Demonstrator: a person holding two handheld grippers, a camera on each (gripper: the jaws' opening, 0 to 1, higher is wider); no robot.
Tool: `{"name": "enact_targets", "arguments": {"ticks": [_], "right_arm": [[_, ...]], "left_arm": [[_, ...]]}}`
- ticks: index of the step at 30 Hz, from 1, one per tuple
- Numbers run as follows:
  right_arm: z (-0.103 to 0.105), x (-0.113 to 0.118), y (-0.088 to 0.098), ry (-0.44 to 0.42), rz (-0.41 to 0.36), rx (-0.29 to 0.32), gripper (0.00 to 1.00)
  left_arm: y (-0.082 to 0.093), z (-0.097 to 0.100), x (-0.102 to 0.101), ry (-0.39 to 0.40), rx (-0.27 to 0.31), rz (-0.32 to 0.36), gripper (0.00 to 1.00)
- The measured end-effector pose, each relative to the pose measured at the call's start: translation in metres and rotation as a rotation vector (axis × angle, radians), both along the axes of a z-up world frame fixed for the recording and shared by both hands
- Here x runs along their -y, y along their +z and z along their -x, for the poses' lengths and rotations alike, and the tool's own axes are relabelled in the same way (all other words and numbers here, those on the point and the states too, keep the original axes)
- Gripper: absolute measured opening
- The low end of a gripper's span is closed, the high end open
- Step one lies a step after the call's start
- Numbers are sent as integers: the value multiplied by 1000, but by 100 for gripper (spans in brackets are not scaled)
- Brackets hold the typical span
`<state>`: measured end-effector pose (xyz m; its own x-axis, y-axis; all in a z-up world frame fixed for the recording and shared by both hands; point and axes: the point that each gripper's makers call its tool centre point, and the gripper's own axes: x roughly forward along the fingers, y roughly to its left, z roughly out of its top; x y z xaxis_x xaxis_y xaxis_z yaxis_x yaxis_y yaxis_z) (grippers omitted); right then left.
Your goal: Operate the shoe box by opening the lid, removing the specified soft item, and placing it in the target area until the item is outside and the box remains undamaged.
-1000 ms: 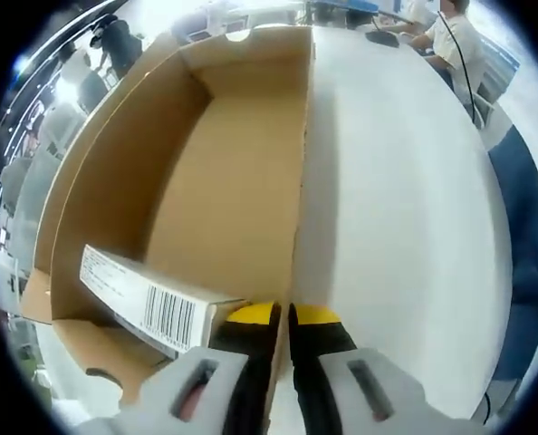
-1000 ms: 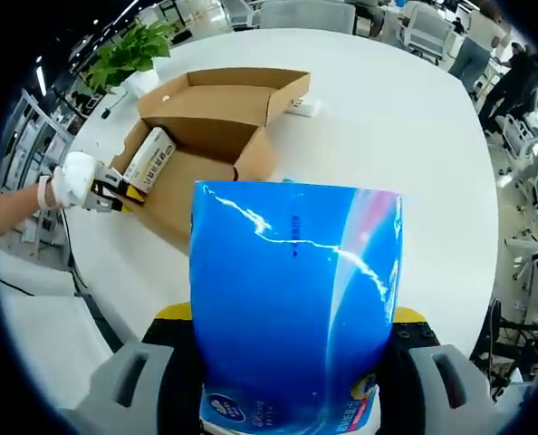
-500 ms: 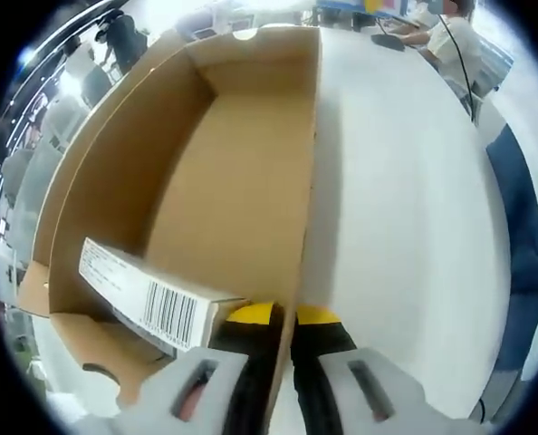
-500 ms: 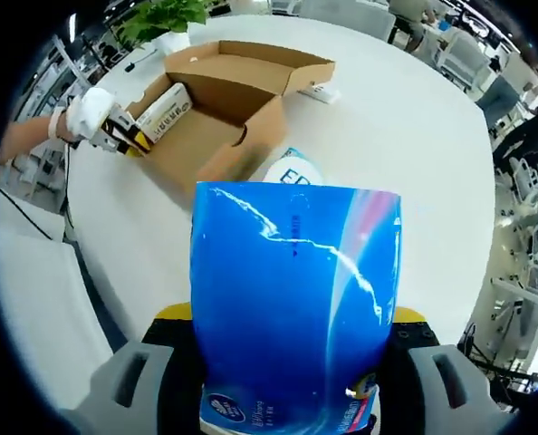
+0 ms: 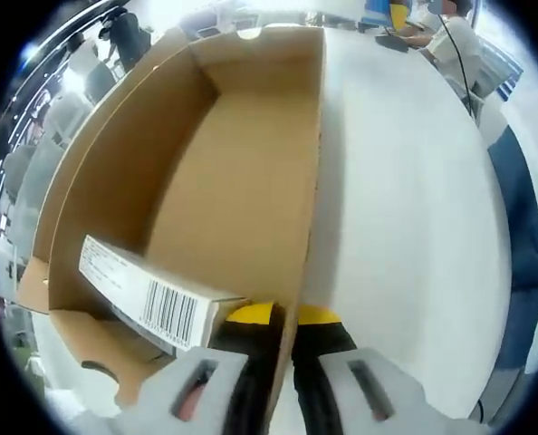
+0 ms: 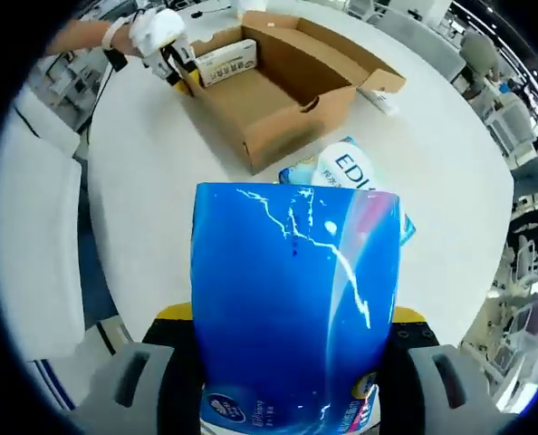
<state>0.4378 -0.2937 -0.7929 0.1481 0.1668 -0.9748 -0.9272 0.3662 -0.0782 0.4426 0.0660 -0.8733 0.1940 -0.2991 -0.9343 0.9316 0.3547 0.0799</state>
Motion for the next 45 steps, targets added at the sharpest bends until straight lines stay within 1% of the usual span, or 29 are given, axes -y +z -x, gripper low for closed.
{"name": "enact_targets", "arguments": {"ticks": [3, 5, 6, 7, 8, 9, 12, 14, 15, 18, 20, 22, 23, 25, 27, 31, 32, 33, 36, 39, 42, 43, 45], "right_arm": [[5, -8, -5, 89, 26, -1, 78], [7, -10, -7, 92, 25, -5, 78], [7, -13, -12, 104, 19, -7, 78], [8, -15, -12, 107, 18, -9, 78], [11, -20, -16, 144, 13, -19, 78], [12, -22, -15, 153, 15, -19, 78], [13, -27, -25, 269, 45, -12, 78], [15, -29, -27, 282, 50, -19, 78], [16, -29, -32, 293, 56, -23, 78], [16, -30, -38, 337, 71, -24, 78], [17, -32, -37, 348, 73, -29, 78], [17, -32, -43, 360, 76, -36, 78], [18, -33, -41, 372, 76, -41, 78], [18, -33, -47, 418, 93, -41, 78], [16, -32, -54, 425, 96, -45, 78], [12, -34, -62, 427, 94, -54, 78], [9, -36, -64, 434, 82, -51, 78], [10, -37, -60, 431, 81, -54, 78], [12, -42, -61, 441, 77, -59, 78], [10, -40, -68, 475, 92, -61, 78], [8, -39, -71, 478, 103, -70, 78], [6, -38, -78, 472, 106, -79, 78], [6, -37, -80, 477, 111, -83, 78]], "left_arm": [[0, 0, 0, 0, 0, 0, 5], [1, 0, 0, -2, 2, 1, 5], [0, 0, 0, -2, 3, 0, 5], [-1, -1, -1, -4, 3, 0, 5], [-1, -1, 0, -2, 0, 0, 5], [0, 0, 0, 0, -3, 0, 5], [-1, -1, -1, 8, -9, 1, 5], [-2, -1, -1, 8, -7, 0, 5], [-2, -1, -1, 10, -5, -1, 5], [-2, -1, -1, 15, -4, 0, 5], [-2, -1, -1, 21, -3, -1, 5], [-2, -1, -1, 26, -4, 0, 5], [-2, -1, -1, 25, -4, 0, 5], [-1, 0, -1, 22, -5, 0, 5], [-2, 0, -1, 20, -5, 0, 5], [0, 1, 0, 20, -3, -1, 5], [0, 1, 0, 21, -4, 0, 5], [1, 1, 1, 20, -4, 0, 5], [1, 2, 1, 19, -1, -1, 5], [2, 1, 2, 17, 1, -1, 5], [3, 2, 3, 17, 0, -1, 5], [3, 2, 3, 16, 1, -1, 5], [4, 3, 4, 17, 1, -1, 5]]}}
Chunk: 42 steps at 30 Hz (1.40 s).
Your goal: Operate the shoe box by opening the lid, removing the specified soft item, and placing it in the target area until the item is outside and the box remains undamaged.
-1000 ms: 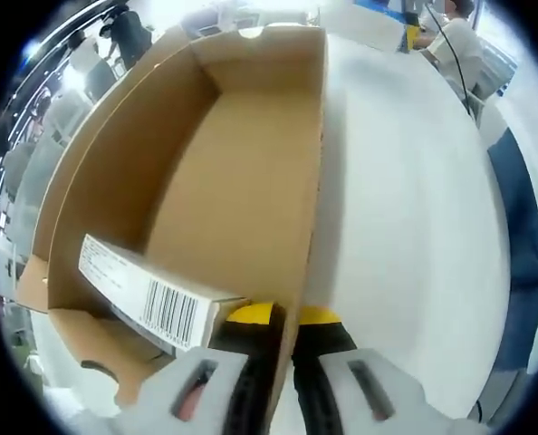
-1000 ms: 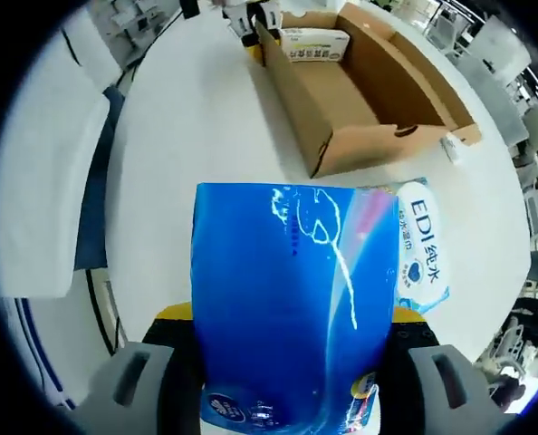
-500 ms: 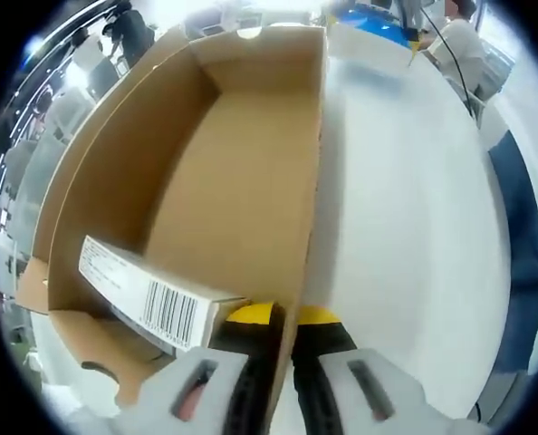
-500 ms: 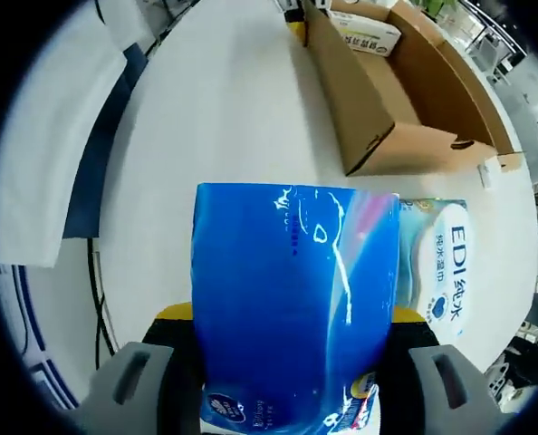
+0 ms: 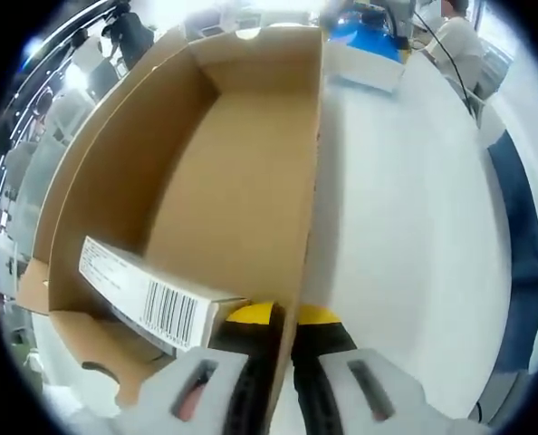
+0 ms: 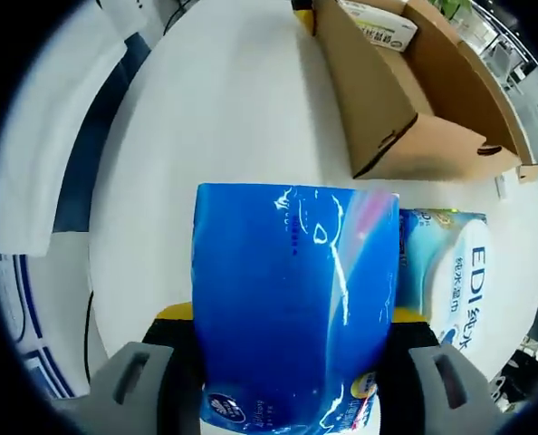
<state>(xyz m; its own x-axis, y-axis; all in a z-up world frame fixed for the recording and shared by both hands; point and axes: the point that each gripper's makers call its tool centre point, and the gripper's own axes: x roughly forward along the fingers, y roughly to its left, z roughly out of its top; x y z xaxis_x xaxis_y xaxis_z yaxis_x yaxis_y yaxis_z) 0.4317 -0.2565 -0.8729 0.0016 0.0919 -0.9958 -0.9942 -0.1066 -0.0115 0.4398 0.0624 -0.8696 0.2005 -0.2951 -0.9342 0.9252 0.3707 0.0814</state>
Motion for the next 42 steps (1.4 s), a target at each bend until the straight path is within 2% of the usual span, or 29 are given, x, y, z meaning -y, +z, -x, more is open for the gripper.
{"name": "enact_targets", "arguments": {"ticks": [10, 15, 29, 36, 38, 40, 42], "right_arm": [[2, -2, -4, 16, -2, -17, 78], [2, 2, -11, 49, 8, -17, 79], [4, 1, -12, 26, -2, -27, 82], [2, 0, -1, 17, -5, -3, 81], [2, -8, 13, -16, -39, 5, 80], [5, -10, 17, -18, -39, 8, 80], [7, -8, 17, -15, -36, 11, 74]], "left_arm": [[-2, -1, -1, 3, 0, 0, 5], [-2, -2, 0, 7, -1, 0, 5], [1, -1, 0, 11, -8, 2, 5], [-2, -2, -1, 10, -7, 2, 5], [-2, -2, -1, 10, -9, 3, 5], [-3, -3, -1, 9, -8, 3, 5], [-3, -3, -2, 10, -9, 3, 5]]}}
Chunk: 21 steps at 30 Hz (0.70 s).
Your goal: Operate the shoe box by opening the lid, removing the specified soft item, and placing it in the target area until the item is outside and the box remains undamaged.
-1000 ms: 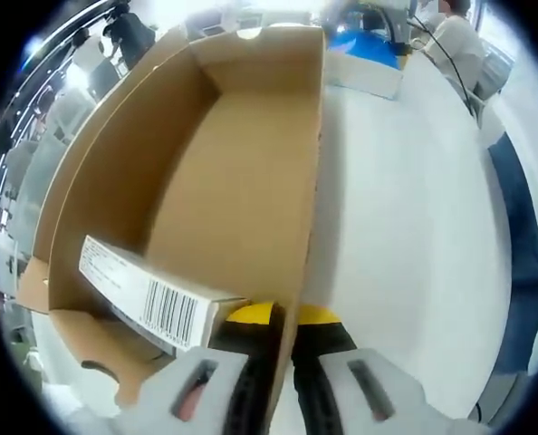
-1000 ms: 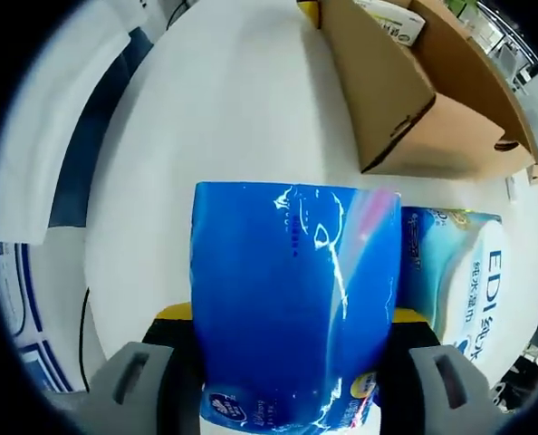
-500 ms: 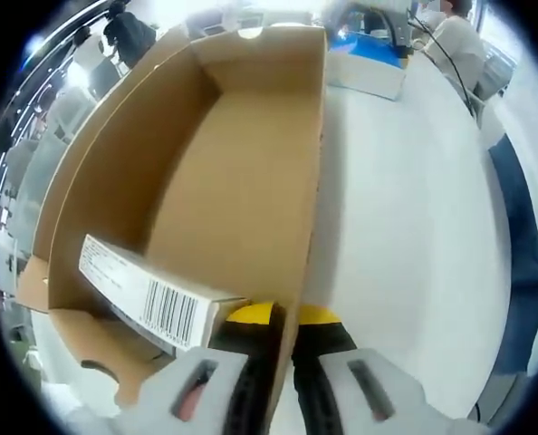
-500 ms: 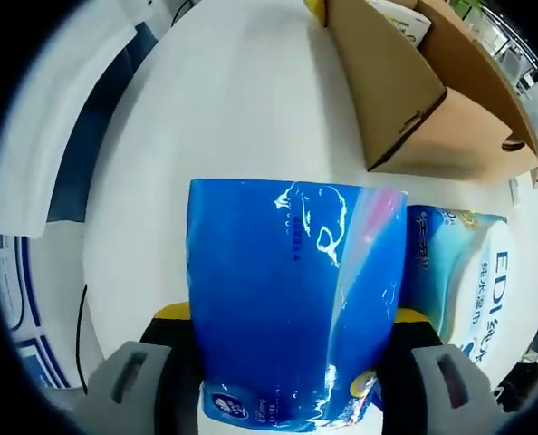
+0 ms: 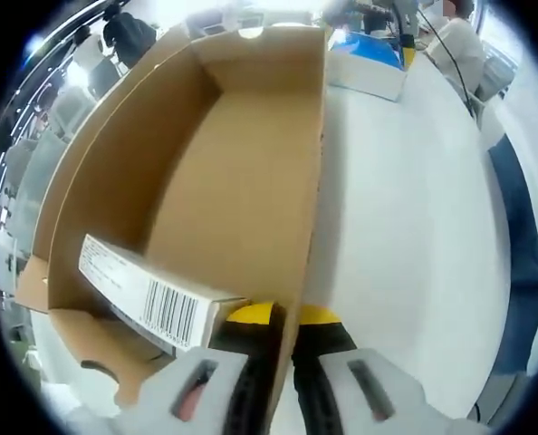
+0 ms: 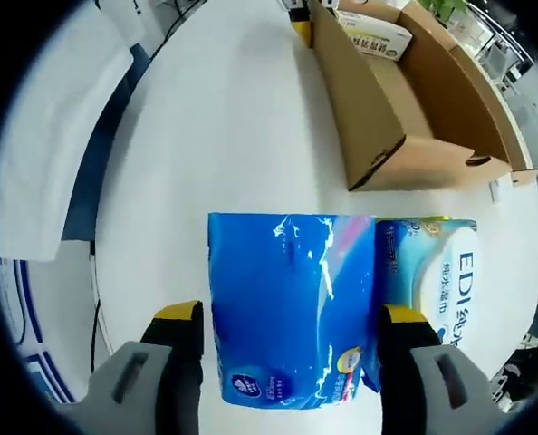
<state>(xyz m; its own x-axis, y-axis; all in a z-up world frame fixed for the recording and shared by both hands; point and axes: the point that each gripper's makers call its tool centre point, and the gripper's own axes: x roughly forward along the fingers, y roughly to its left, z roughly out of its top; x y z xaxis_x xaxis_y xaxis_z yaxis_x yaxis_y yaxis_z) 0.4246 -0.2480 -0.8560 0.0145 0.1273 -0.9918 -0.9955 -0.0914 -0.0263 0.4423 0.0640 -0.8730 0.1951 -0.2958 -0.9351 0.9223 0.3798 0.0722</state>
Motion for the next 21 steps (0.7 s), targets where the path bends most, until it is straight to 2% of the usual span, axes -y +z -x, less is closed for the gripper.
{"name": "enact_targets", "arguments": {"ticks": [1, 2, 4, 15, 21], "right_arm": [[1, 1, -1, 10, 3, 8, 70], [-3, 2, -3, 23, 2, 37, 69], [-3, 3, -4, 47, 7, 45, 68], [-13, 13, -6, 43, 26, 45, 68], [-12, 11, -6, 71, 23, 46, 68]], "left_arm": [[0, 0, 0, 1, 0, 0, 5], [0, 0, 0, 1, 0, 0, 5], [-1, -1, -1, 0, 0, 0, 5], [0, 0, 0, -2, 3, -1, 5], [-1, 0, -2, -1, 2, -1, 5]]}}
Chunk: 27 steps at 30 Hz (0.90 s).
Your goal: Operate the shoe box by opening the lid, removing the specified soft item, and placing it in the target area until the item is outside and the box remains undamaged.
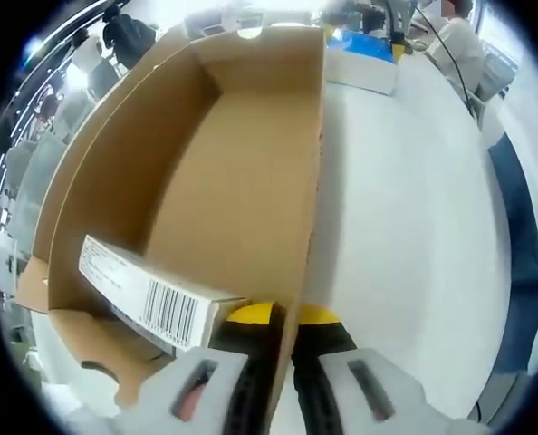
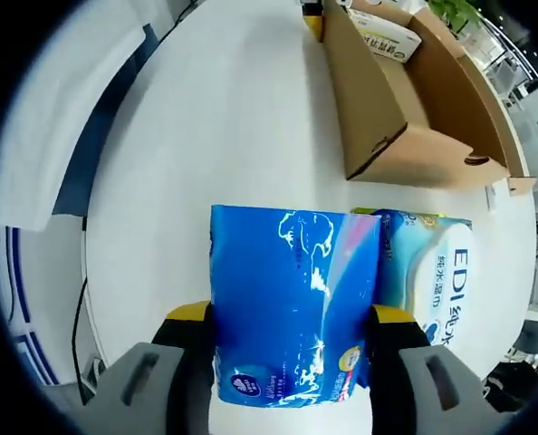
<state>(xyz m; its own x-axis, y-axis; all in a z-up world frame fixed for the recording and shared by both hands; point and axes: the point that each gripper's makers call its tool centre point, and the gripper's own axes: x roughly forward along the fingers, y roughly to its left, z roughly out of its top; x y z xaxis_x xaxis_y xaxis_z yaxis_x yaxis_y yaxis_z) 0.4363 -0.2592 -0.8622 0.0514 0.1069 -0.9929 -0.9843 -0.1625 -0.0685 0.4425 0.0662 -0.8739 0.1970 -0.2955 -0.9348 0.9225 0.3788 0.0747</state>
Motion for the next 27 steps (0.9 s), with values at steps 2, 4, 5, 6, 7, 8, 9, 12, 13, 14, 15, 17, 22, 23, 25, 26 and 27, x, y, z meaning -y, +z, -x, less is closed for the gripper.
{"name": "enact_targets", "arguments": {"ticks": [2, 4, 5, 6, 7, 8, 9, 12, 13, 14, 15, 17, 22, 23, 25, 26, 27], "right_arm": [[0, 0, 0, 4, -1, 1, 68], [-1, 0, 0, 4, -3, 1, 68], [-1, 0, 0, 3, -5, 1, 68], [-1, 0, 0, 2, -7, 1, 68], [-1, 0, 0, 2, -9, 1, 68], [-1, 0, 0, 0, -11, 1, 68], [-1, -1, 1, -3, -13, 2, 68], [-1, -3, 8, -19, -28, 3, 68], [-1, -3, 9, -22, -33, 3, 68], [-1, -7, 14, -39, -58, 3, 68], [-1, -8, 21, -56, -68, 5, 68], [-1, -14, 41, -97, -106, 16, 68], [-16, -42, 84, -285, -255, 12, 66], [-23, -54, 99, -311, -304, 18, 65], [-39, -69, 111, -315, -344, 36, 64], [-42, -72, 114, -312, -346, 39, 64], [-47, -88, 128, -296, -365, 51, 63]], "left_arm": [[1, 1, 0, 1, 0, 0, 5], [2, 1, 0, 2, -1, 0, 5], [3, 1, 0, 1, 0, 0, 5], [3, 1, 1, 2, 0, 0, 5], [3, 1, 1, 1, 0, 0, 5], [3, 1, 1, 1, 0, 0, 5], [3, 1, 1, 1, 0, 0, 5], [3, 1, 1, 2, 0, 0, 5], [3, 1, 1, 1, 0, 0, 5], [3, 1, 2, 0, 0, 0, 5], [3, 1, 2, -1, 0, 0, 5], [2, 0, 1, -2, 1, 0, 5], [3, 1, 2, -8, 6, -1, 5], [3, 1, 3, -9, 7, -1, 5], [3, 1, 2, -11, 7, -1, 5], [4, 1, 3, -11, 7, -1, 5], [4, 2, 3, -10, 6, -1, 5]]}}
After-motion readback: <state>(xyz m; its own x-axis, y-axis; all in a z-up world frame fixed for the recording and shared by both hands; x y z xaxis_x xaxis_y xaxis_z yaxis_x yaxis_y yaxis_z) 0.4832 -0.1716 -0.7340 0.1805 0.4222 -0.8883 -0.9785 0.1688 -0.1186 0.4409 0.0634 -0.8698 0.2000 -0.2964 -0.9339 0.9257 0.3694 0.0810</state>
